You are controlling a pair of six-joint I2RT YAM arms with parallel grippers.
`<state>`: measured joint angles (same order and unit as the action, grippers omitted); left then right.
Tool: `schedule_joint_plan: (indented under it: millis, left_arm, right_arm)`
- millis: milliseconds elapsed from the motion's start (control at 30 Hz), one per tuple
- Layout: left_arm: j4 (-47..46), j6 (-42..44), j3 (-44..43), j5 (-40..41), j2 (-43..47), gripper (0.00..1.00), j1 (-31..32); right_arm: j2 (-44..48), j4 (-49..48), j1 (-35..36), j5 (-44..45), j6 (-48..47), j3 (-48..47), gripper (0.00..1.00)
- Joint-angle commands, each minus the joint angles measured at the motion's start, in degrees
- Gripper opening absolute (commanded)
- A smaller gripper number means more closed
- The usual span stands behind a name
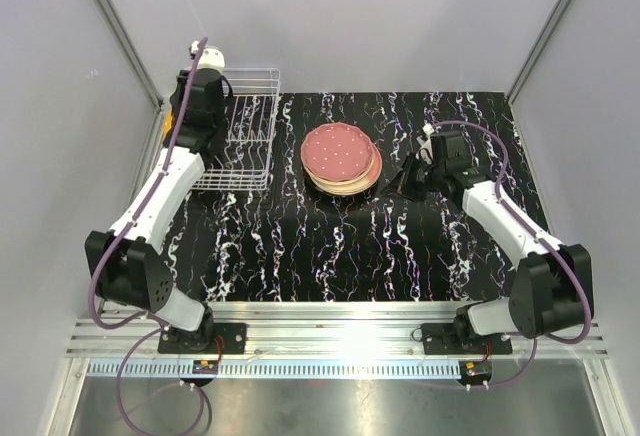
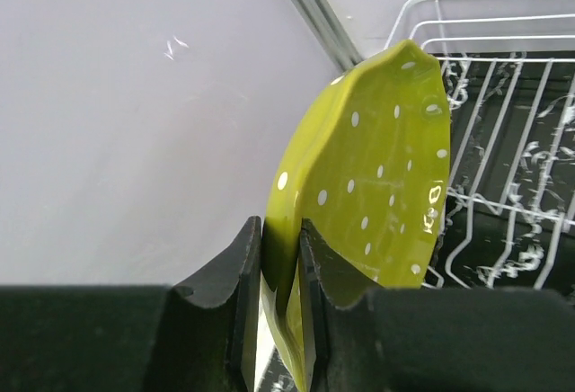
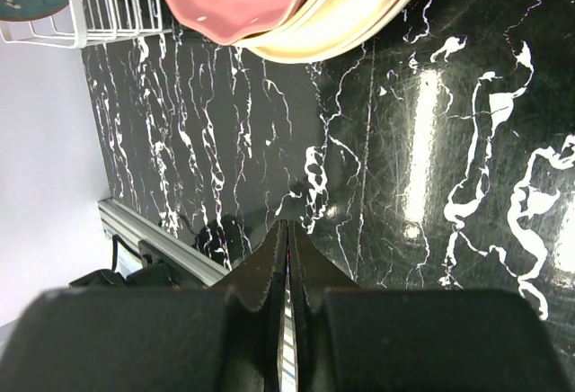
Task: Load the plates into the dish rack
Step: Pass the plate from the left arm to the right
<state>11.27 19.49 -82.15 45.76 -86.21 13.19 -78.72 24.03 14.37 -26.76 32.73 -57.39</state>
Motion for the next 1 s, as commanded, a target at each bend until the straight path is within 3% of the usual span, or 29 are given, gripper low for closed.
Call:
schedule_joint_plan:
  millis: [0, 467, 967]
  left_arm:
    - [-17.3, 8.5, -2.2, 7.1, -0.1, 0.0, 1.9]
    - [-25.3, 15.3, 1.6, 6.5, -6.6, 0.0, 1.9]
    - [-30.0, 18.3, 3.6, 5.1, -7.8, 0.0, 0.3]
  right_arm:
    - [-1.4, -3.4, -0.7, -3.0, -2.0, -0.7, 0.08]
    - [-3.7, -4.5, -3.3, -4.7, -4.0, 0.3, 0.06]
    - [-6.1, -6.8, -4.1, -6.9, -3.6, 1.1, 0.05]
